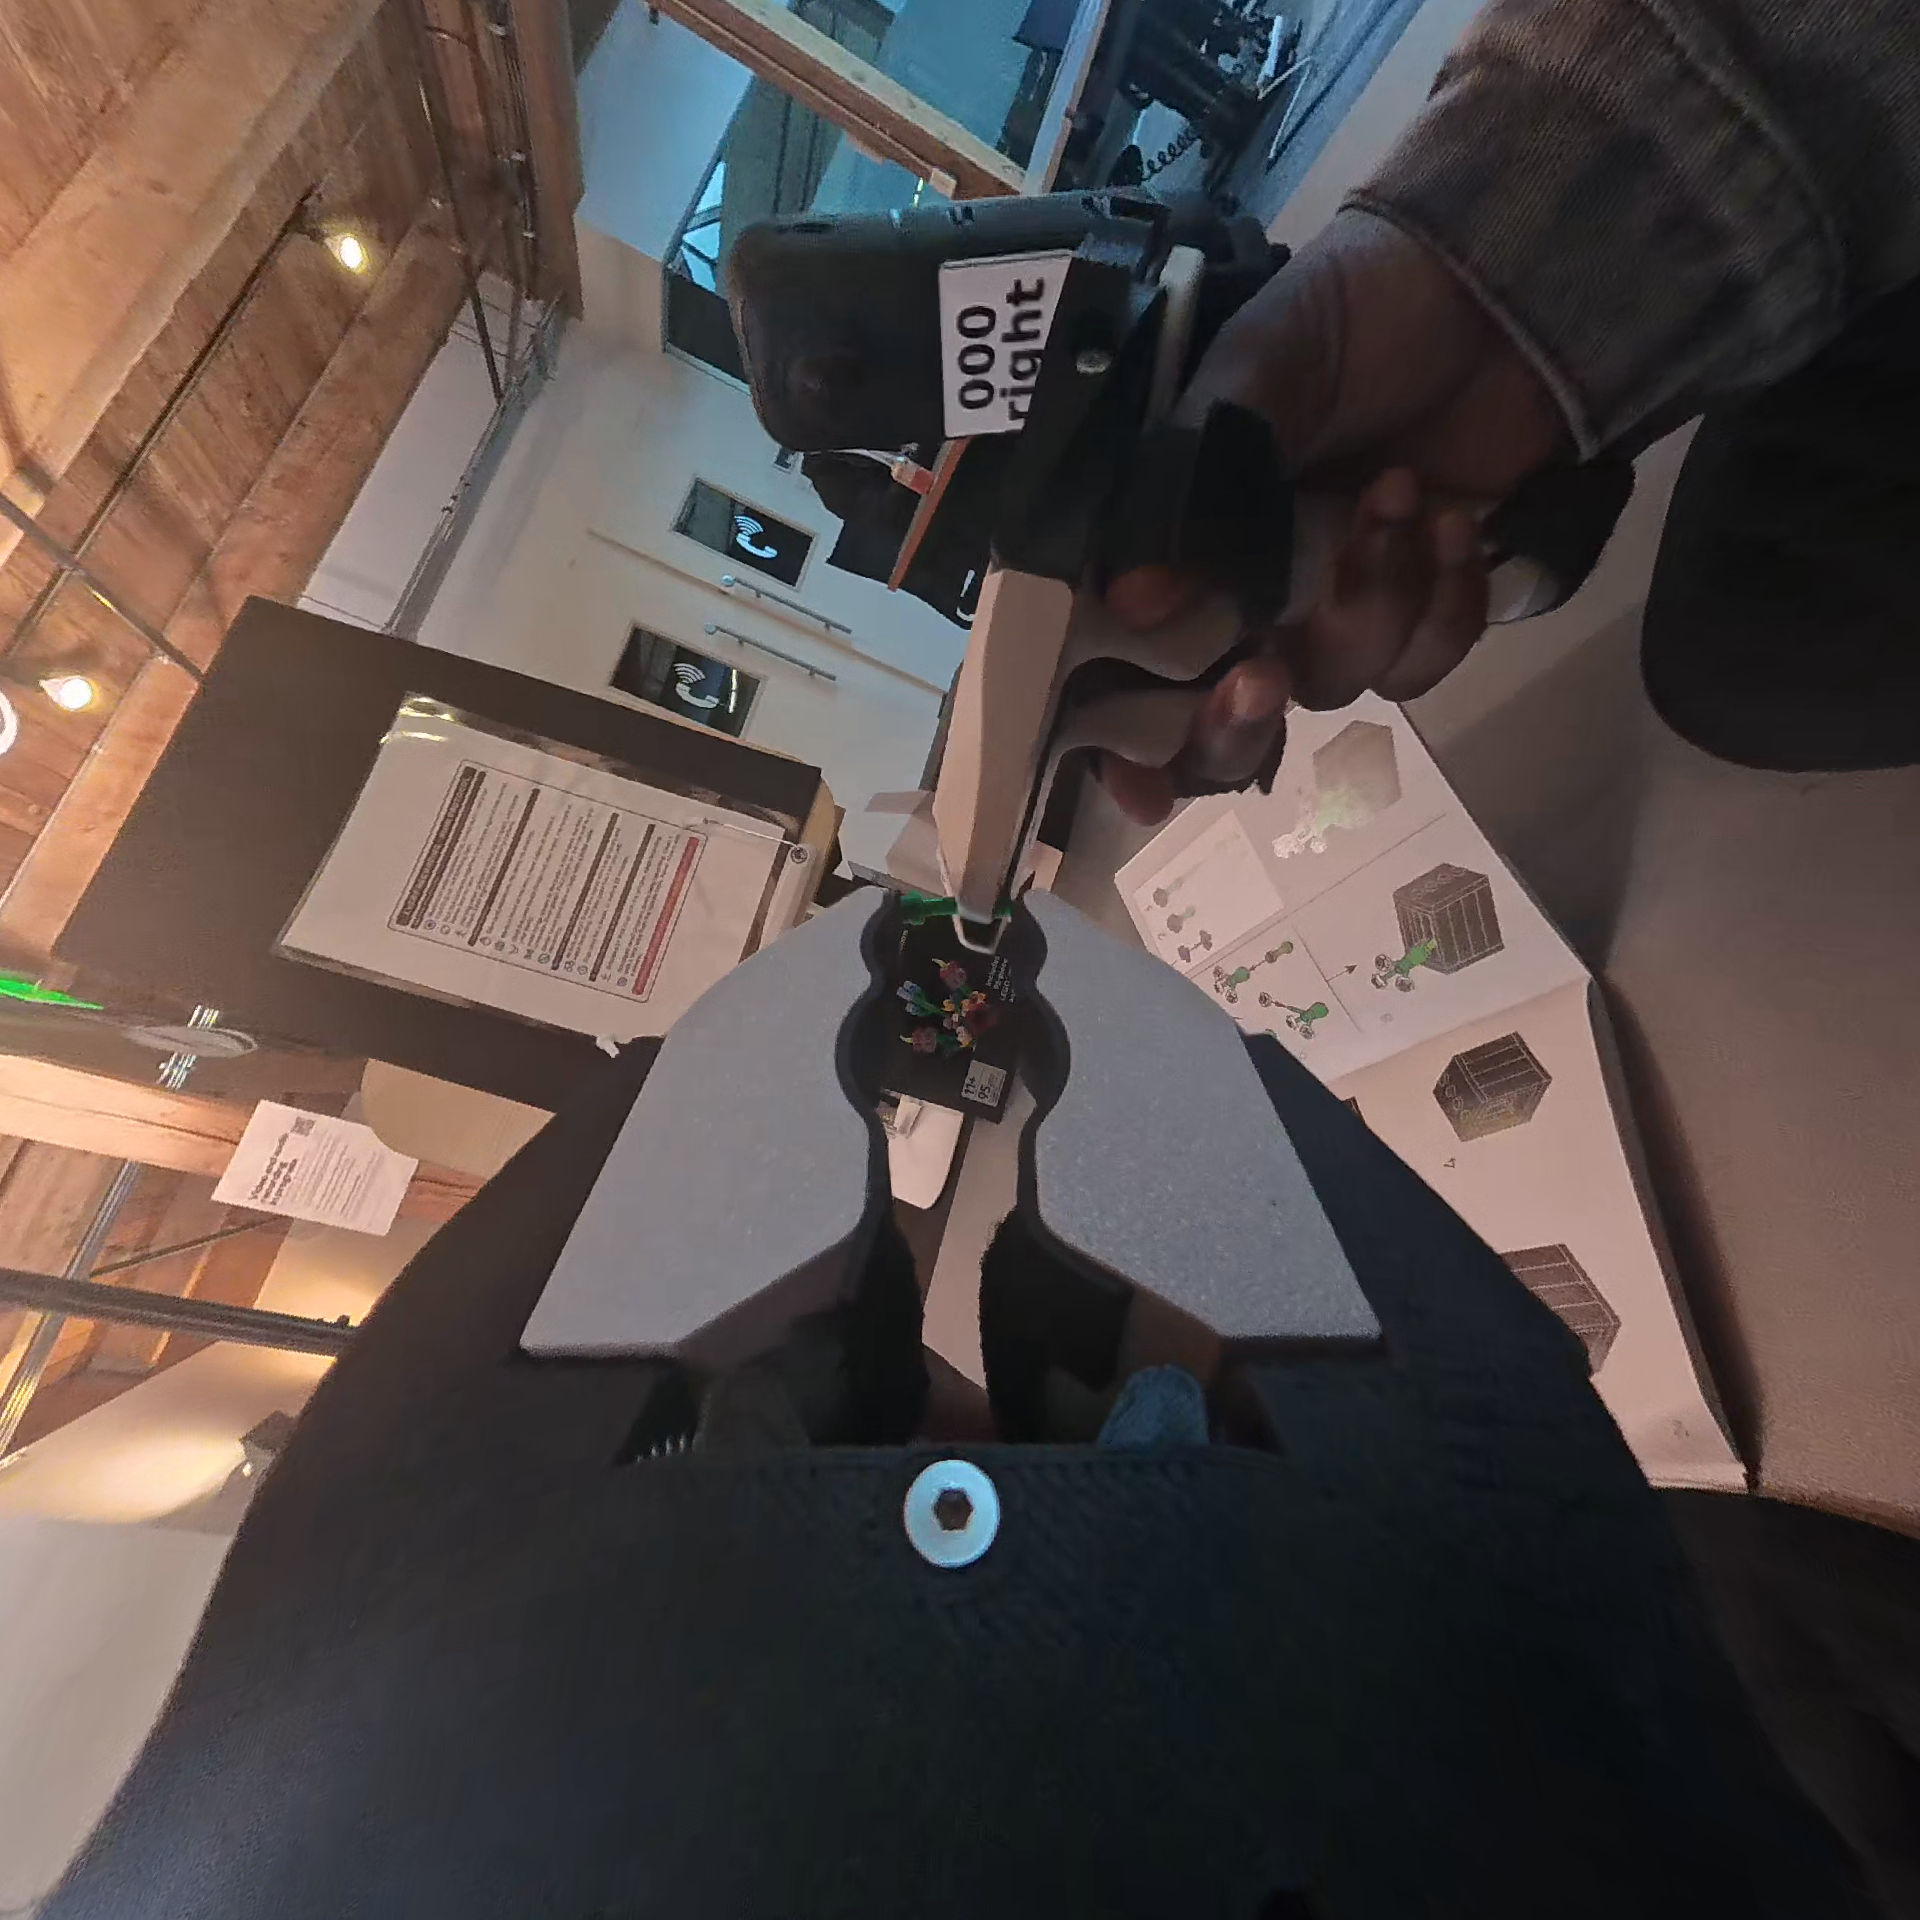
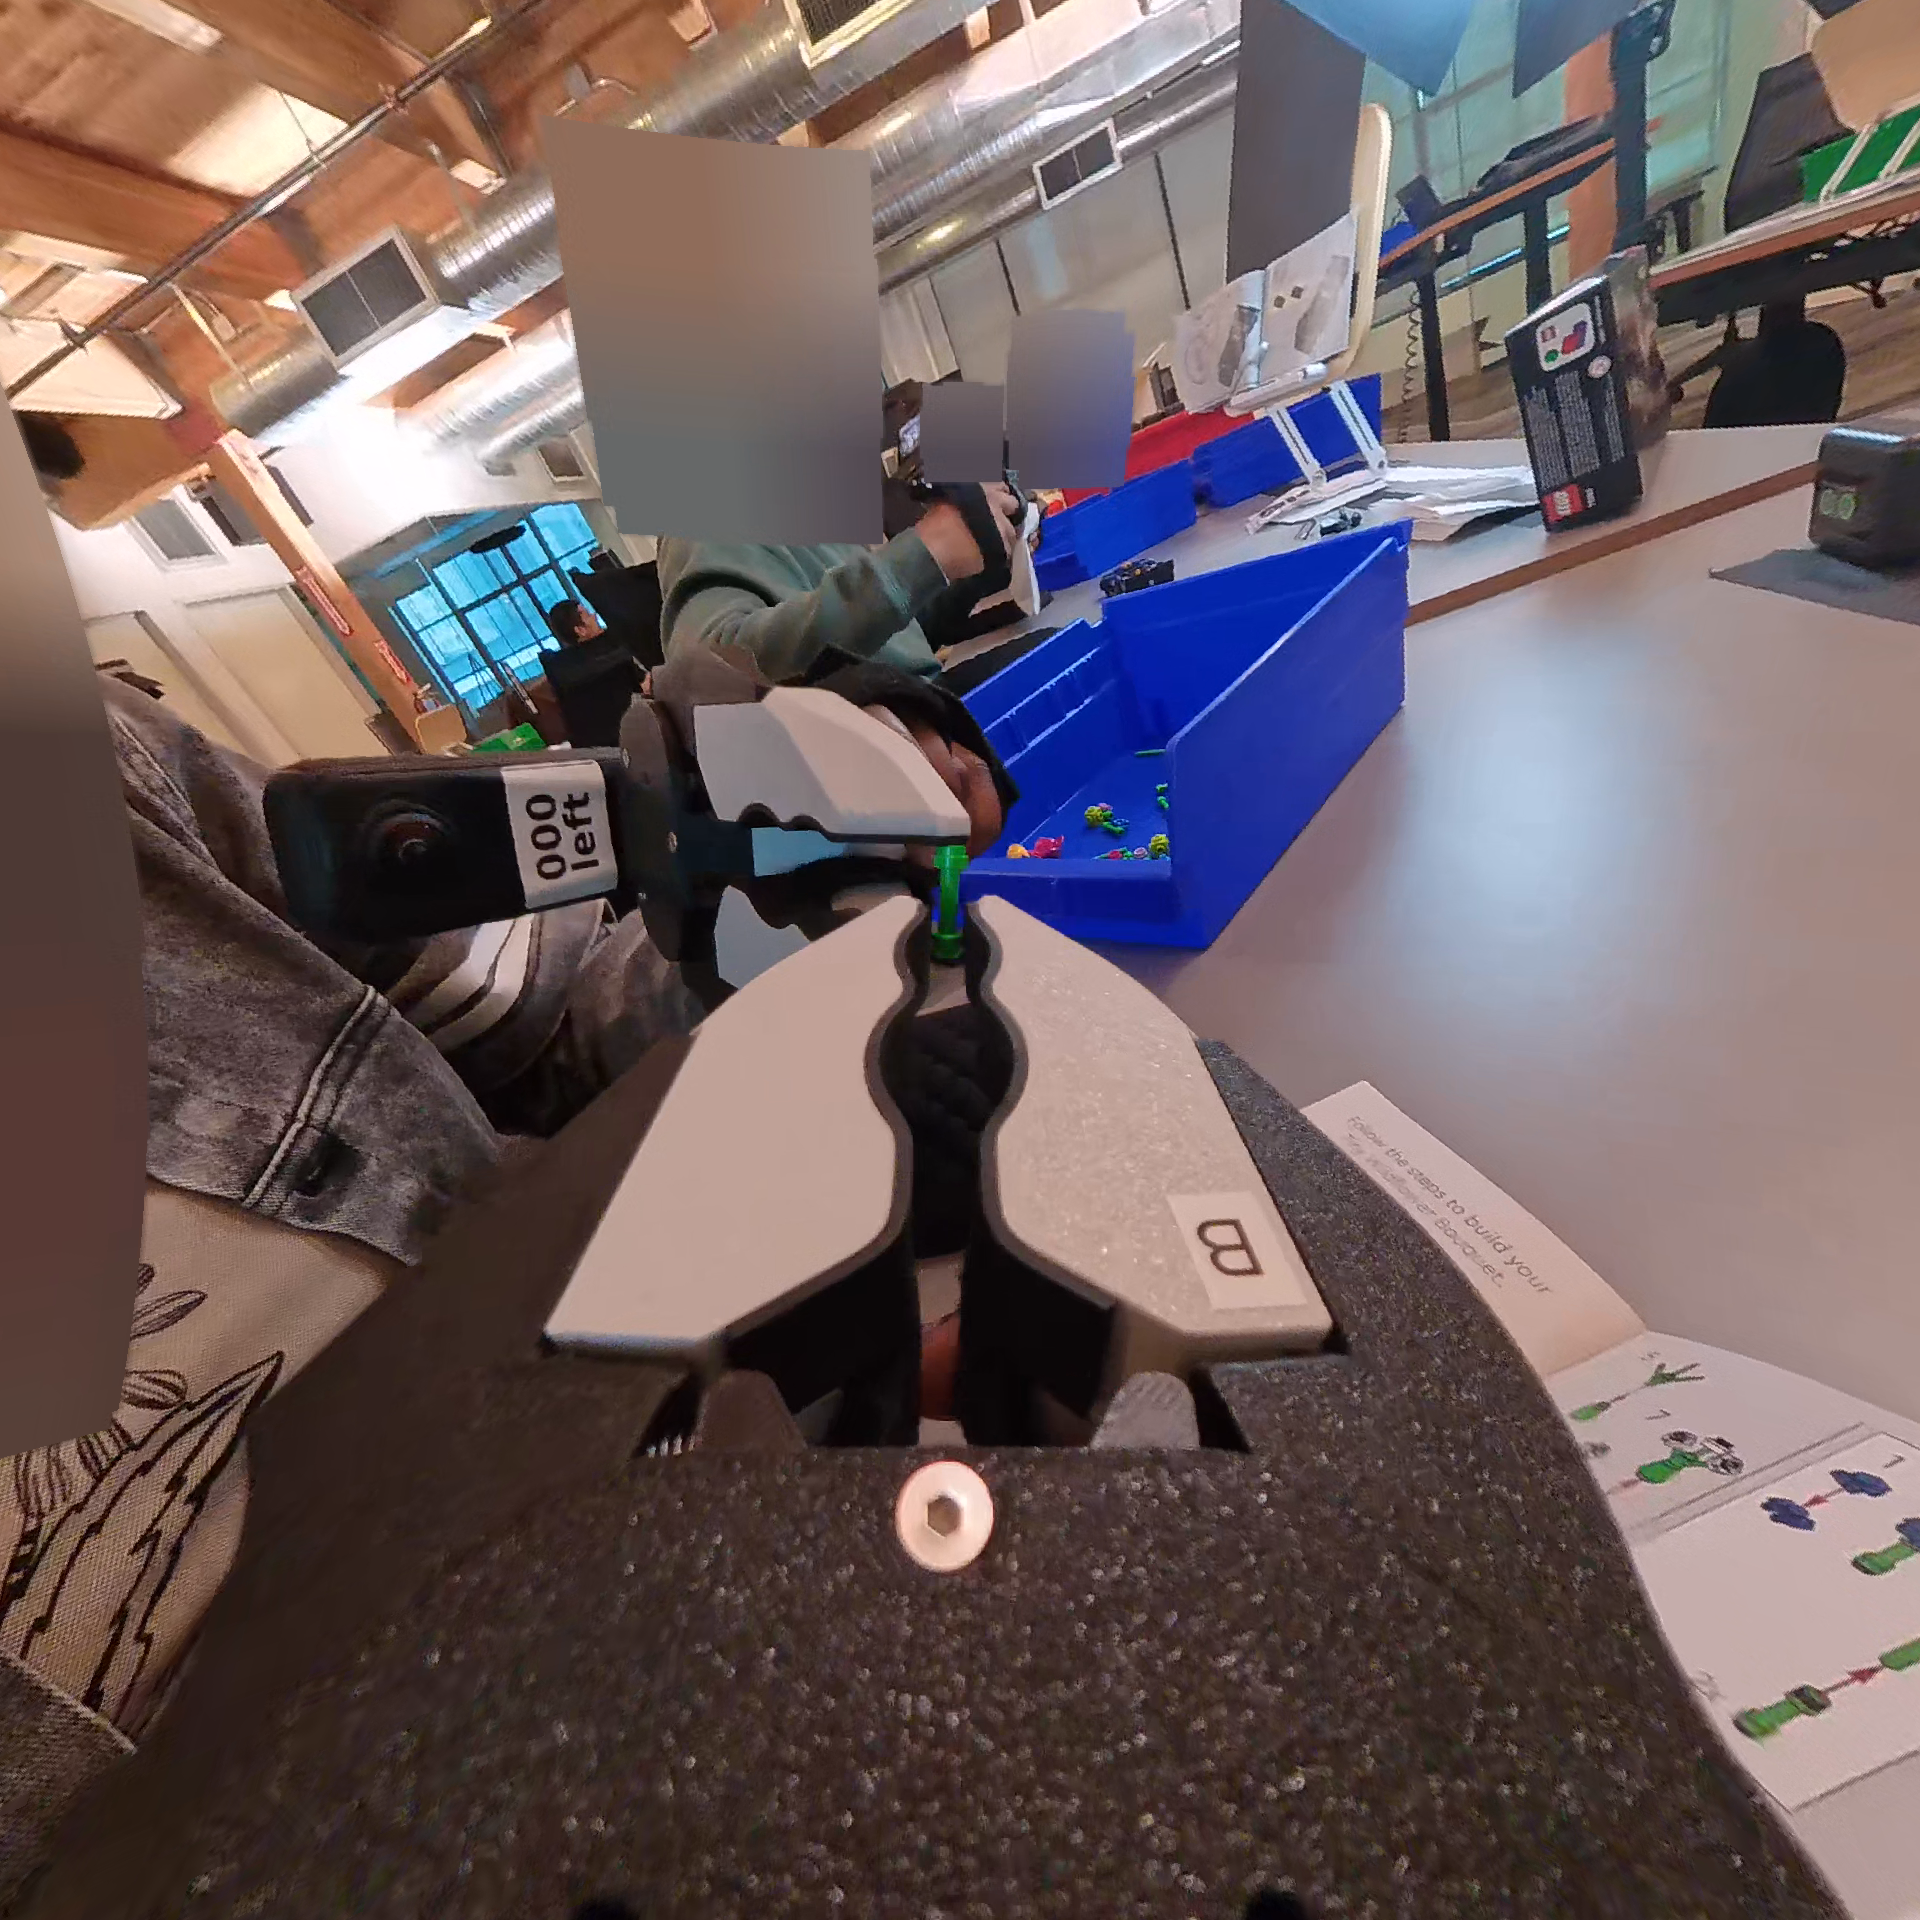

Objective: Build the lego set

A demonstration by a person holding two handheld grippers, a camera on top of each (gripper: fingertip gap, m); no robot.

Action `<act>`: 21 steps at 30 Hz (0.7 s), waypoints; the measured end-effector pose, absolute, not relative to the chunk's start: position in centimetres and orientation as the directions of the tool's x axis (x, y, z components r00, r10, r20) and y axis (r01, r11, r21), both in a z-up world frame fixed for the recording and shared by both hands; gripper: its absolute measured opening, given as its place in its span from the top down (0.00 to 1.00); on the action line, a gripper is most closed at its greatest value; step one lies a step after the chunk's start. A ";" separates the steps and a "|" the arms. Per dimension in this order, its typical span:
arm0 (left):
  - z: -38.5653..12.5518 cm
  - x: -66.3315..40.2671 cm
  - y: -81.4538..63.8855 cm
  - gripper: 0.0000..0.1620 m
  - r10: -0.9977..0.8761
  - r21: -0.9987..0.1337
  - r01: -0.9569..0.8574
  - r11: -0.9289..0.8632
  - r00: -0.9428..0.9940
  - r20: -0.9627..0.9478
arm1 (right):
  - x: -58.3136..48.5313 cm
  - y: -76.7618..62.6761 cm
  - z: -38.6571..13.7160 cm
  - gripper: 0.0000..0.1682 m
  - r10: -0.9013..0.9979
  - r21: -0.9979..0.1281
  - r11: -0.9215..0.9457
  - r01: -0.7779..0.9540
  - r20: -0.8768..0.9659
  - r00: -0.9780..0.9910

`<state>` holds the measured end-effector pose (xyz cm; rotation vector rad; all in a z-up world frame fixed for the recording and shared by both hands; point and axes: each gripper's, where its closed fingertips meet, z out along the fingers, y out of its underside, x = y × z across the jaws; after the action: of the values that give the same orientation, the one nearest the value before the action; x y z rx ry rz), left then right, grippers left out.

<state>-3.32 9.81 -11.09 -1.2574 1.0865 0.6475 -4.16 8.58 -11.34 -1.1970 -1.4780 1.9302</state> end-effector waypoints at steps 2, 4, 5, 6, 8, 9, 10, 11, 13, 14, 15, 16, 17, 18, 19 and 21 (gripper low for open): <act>-11.4 -3.1 10.0 0.86 -0.199 -0.459 -0.856 0.239 0.419 -0.886 | -4.0 8.8 -11.6 0.97 0.778 -0.939 -0.297 0.175 -0.344 -0.526; -11.3 -3.1 10.4 0.86 -0.234 -0.557 -0.798 0.231 0.510 -0.828 | -3.3 10.0 -11.3 0.97 0.819 -0.954 -0.254 0.158 -0.299 -0.490; -11.1 -3.1 10.9 0.85 -0.257 -0.622 -0.751 0.221 0.570 -0.780 | -2.7 11.2 -10.8 0.97 0.846 -0.963 -0.237 0.128 -0.269 -0.460; -11.2 -3.2 11.5 0.85 -0.300 -0.701 -0.687 0.192 0.639 -0.708 | -1.9 13.1 -10.0 0.97 0.884 -0.971 -0.224 0.082 -0.238 -0.403; -11.9 -2.7 13.2 0.79 -0.437 -0.872 -0.487 0.054 0.773 -0.459 | 0.3 18.3 -8.5 0.97 0.960 -0.978 -0.201 -0.048 -0.187 -0.209; -12.4 -2.2 14.2 0.75 -0.504 -0.928 -0.369 -0.044 0.810 -0.298 | 1.9 21.4 -7.9 0.97 0.979 -0.973 -0.194 -0.122 -0.185 -0.081; -12.6 -1.2 15.0 0.73 -0.579 -0.954 -0.276 -0.122 0.800 -0.157 | 3.8 24.6 -7.5 0.97 0.978 -0.962 -0.186 -0.199 -0.201 0.057; -12.6 0.0 15.9 0.73 -0.646 -0.960 -0.231 -0.156 0.759 -0.078 | 5.9 27.4 -7.6 0.97 0.957 -0.949 -0.175 -0.262 -0.226 0.180; -12.3 1.7 18.3 0.73 -0.724 -0.956 -0.269 -0.118 0.682 -0.103 | 9.8 31.8 -8.6 0.97 0.881 -0.922 -0.161 -0.353 -0.296 0.370; -12.4 2.1 19.8 0.73 -0.736 -0.936 -0.337 -0.105 0.659 -0.154 | 11.5 33.5 -9.3 0.97 0.831 -0.906 -0.164 -0.390 -0.340 0.441; -13.0 2.3 21.4 0.73 -0.743 -0.890 -0.445 -0.103 0.629 -0.228 | 12.8 34.7 -10.0 0.97 0.788 -0.891 -0.169 -0.422 -0.379 0.485; -13.8 2.1 23.5 0.73 -0.731 -0.816 -0.569 -0.098 0.598 -0.329 | 13.7 35.4 -10.4 0.97 0.763 -0.880 -0.173 -0.442 -0.404 0.505; -14.7 1.5 25.9 0.74 -0.710 -0.732 -0.673 -0.106 0.567 -0.418 | 14.1 35.8 -10.8 0.97 0.749 -0.877 -0.174 -0.448 -0.413 0.518; -16.0 1.2 28.1 0.75 -0.708 -0.668 -0.729 -0.151 0.551 -0.442 | 14.3 36.1 -11.1 0.97 0.740 -0.880 -0.173 -0.441 -0.412 0.532; -17.5 1.2 30.0 0.79 -0.722 -0.638 -0.733 -0.236 0.572 -0.390 | 14.2 36.3 -11.3 0.97 0.736 -0.886 -0.174 -0.429 -0.407 0.542; -20.8 2.5 32.3 0.83 -0.759 -0.616 -0.665 -0.422 0.631 -0.161 | 13.9 36.4 -11.7 0.97 0.734 -0.894 -0.185 -0.409 -0.402 0.548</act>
<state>2.53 32.35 -20.80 -2.1964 1.1073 -0.1852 13.88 36.44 -11.74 -1.4211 -0.3013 1.0489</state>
